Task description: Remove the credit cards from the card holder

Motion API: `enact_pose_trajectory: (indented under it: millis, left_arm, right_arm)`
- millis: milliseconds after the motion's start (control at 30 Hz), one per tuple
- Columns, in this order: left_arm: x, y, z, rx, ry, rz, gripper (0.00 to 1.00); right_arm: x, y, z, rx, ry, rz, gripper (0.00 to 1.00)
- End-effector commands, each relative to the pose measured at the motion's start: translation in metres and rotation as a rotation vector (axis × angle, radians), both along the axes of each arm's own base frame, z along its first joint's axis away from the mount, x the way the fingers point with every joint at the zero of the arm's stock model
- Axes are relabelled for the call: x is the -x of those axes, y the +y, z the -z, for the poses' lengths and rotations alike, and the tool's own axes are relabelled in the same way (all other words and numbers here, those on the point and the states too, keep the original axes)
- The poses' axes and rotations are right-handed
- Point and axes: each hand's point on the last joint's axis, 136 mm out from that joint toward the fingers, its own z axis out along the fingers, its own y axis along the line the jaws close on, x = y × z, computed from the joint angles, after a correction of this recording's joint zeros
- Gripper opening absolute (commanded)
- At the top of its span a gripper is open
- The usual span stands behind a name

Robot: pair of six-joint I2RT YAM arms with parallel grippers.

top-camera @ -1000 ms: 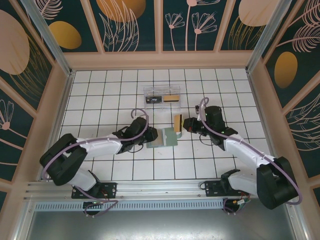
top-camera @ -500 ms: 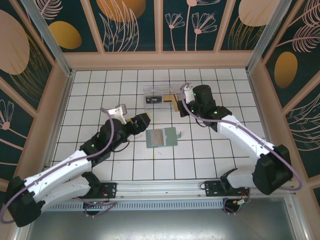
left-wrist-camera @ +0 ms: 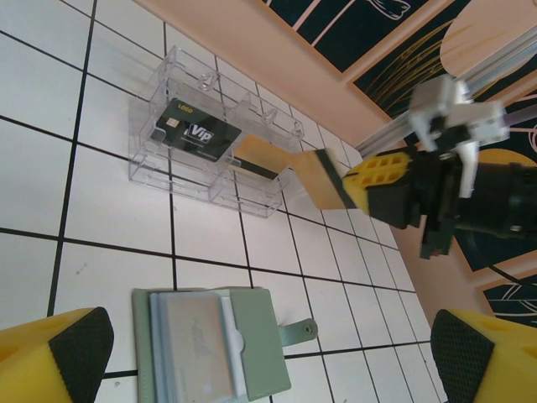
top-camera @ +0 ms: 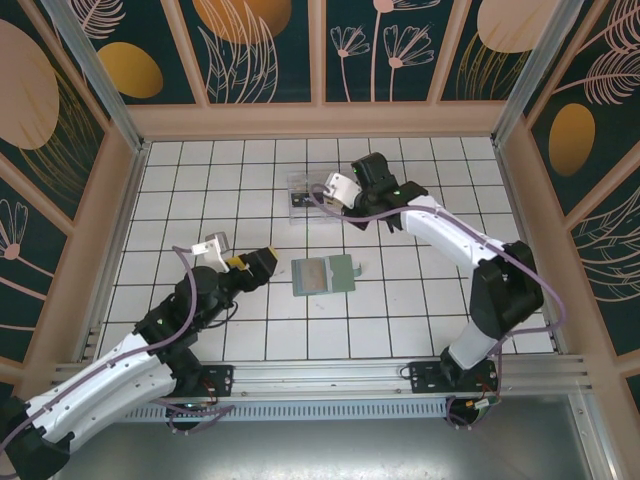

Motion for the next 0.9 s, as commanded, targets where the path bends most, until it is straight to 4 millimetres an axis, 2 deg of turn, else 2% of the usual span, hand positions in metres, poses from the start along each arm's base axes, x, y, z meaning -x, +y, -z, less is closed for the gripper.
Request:
enact_pose_trajectory:
  millis: [0, 267, 700, 867]
  left_arm:
    - [0.004, 0.005, 0.007, -0.022, -0.002, -0.001, 0.99]
    - [0.008, 0.013, 0.015, -0.023, 0.007, -0.018, 0.99]
    - [0.006, 0.017, 0.021, -0.045, 0.024, -0.043, 0.98]
    - [0.006, 0.017, 0.023, -0.047, 0.033, -0.044, 0.98]
  right_arm:
    - [-0.005, -0.005, 0.011, 0.173, -0.03, -0.127, 0.0]
    - [-0.03, 0.008, 0.014, 0.252, -0.13, -0.211, 0.0]
    - [-0.051, 0.016, 0.028, 0.289, -0.192, -0.264, 0.0]
    - [-0.06, 0.013, 0.032, 0.291, -0.199, -0.259, 0.0]
